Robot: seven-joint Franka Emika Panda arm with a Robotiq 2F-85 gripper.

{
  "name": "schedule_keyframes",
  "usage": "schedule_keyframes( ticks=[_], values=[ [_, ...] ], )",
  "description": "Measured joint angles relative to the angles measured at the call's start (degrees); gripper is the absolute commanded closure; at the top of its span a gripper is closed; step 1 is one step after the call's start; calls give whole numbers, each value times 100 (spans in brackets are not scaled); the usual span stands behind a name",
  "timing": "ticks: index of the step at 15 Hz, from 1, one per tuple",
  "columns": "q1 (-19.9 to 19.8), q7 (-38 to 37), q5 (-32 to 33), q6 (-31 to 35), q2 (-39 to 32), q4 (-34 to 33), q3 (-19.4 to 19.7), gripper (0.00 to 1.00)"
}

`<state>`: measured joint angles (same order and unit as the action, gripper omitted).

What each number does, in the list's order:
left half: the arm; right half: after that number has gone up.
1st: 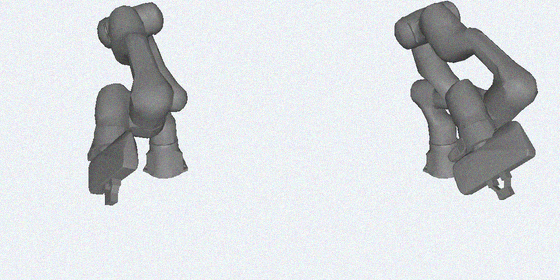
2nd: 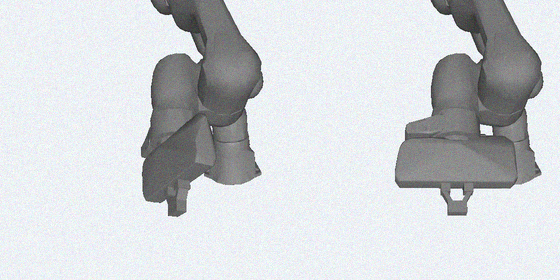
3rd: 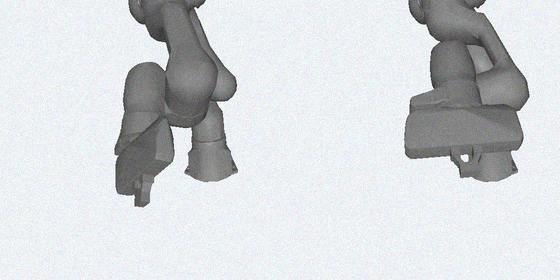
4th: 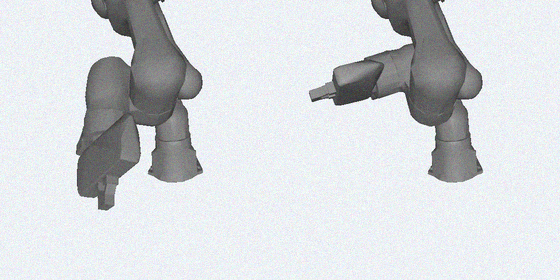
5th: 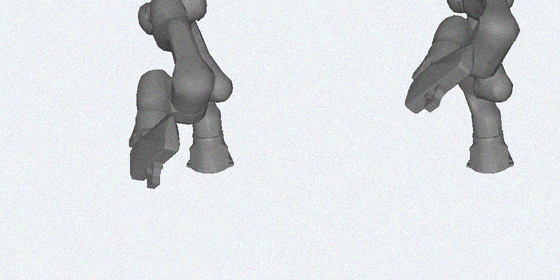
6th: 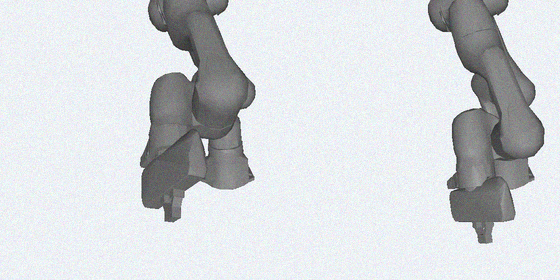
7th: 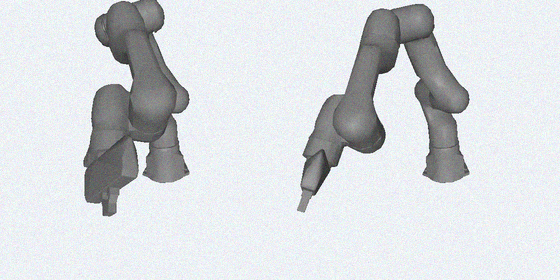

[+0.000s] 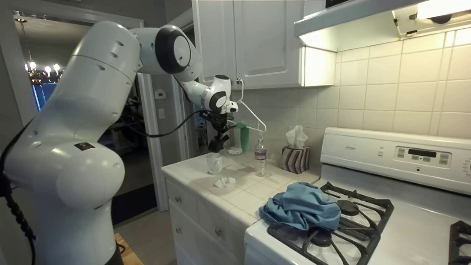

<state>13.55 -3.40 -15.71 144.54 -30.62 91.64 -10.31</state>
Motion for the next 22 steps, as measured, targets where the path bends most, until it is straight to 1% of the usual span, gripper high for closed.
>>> schedule_keyframes(
  ticks=[11,19,22],
  values=[
    [375,-324,986,-111,-253,-349,199,99],
    [512,-335,1465,-111,-399,-447,309,99],
    [620,-345,1684,-111,-462,-519,373,99]
  ],
)
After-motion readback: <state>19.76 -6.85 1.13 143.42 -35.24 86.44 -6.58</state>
